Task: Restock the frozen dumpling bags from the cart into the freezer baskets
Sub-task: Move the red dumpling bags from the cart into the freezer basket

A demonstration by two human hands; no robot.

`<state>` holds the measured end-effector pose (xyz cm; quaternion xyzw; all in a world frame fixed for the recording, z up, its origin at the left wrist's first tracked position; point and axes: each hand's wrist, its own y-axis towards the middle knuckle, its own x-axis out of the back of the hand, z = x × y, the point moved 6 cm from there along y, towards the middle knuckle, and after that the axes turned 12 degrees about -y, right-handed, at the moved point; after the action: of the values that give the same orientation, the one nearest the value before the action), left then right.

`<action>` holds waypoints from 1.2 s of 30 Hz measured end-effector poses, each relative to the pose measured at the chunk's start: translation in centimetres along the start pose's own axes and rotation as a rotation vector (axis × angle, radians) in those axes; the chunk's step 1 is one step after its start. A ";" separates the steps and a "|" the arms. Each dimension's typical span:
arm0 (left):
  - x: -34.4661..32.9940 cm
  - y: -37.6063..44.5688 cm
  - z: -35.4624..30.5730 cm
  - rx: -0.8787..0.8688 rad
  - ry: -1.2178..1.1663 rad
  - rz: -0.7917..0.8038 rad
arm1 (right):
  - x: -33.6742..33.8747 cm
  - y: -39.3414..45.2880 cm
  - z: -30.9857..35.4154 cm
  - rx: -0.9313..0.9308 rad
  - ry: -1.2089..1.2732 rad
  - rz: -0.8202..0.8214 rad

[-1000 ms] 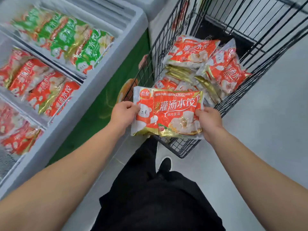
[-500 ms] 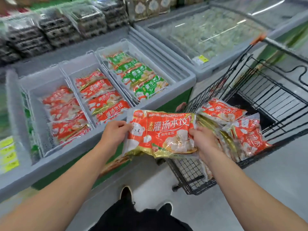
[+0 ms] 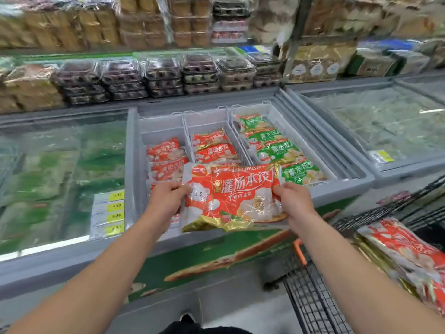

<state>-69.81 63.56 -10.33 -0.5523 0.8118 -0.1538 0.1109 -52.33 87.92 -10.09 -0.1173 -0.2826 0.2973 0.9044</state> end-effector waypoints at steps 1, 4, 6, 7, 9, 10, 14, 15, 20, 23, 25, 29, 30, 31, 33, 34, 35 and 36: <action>1.0 0.8 -0.3 -0.003 -0.014 -0.007 | -1.3 0.2 0.7 -0.001 0.002 0.010; 4.0 3.4 -1.2 -0.011 -0.025 -0.013 | -5.1 1.1 3.2 0.003 -0.012 0.019; 5.3 5.0 -1.4 -0.008 -0.036 -0.031 | -6.5 1.6 4.5 0.012 -0.025 0.012; 5.9 5.7 -1.6 -0.011 -0.043 -0.037 | -7.1 1.9 5.1 0.018 -0.033 0.013; 7.0 7.3 -1.7 -0.004 -0.064 -0.063 | -8.3 2.7 6.3 0.022 -0.059 0.023; 7.3 8.1 -1.8 0.002 -0.061 -0.069 | -8.8 3.1 6.8 0.026 -0.069 0.025; 6.8 9.9 -2.3 0.012 -0.068 -0.067 | -9.8 5.1 7.8 0.031 -0.080 0.028; 6.5 10.4 -2.3 0.013 -0.081 -0.071 | -10.0 5.8 8.0 0.030 -0.078 0.038; 4.2 14.2 -2.0 0.051 -0.071 -0.076 | -10.4 10.8 8.8 0.035 -0.109 0.070; 1.9 17.1 -1.2 0.077 -0.068 -0.101 | -10.5 15.5 8.3 0.017 -0.143 0.113; 0.7 18.8 -0.7 0.082 -0.058 -0.125 | -10.5 18.1 7.8 0.001 -0.168 0.138; -2.8 22.1 2.2 0.171 -0.013 -0.154 | -10.3 23.8 6.3 -0.004 -0.286 0.201; -3.6 22.7 3.0 0.194 0.002 -0.163 | -10.2 25.1 5.7 -0.006 -0.306 0.206; -4.6 23.1 3.8 0.216 0.019 -0.169 | -10.0 26.2 5.2 -0.003 -0.328 0.218; -6.3 23.9 5.3 0.264 0.048 -0.179 | -10.1 28.4 3.8 -0.010 -0.364 0.225; -6.9 24.3 6.1 0.280 0.065 -0.188 | -10.3 29.3 2.7 -0.027 -0.382 0.232; -7.6 24.7 6.9 0.297 0.089 -0.199 | -10.5 30.1 1.8 -0.045 -0.405 0.249; -8.2 25.2 7.9 0.327 0.108 -0.211 | -10.8 31.0 0.9 -0.057 -0.420 0.261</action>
<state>-85.77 78.84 -27.00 -0.5999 0.7185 -0.3237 0.1385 -74.60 106.08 -25.90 -0.1138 -0.4554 0.4211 0.7761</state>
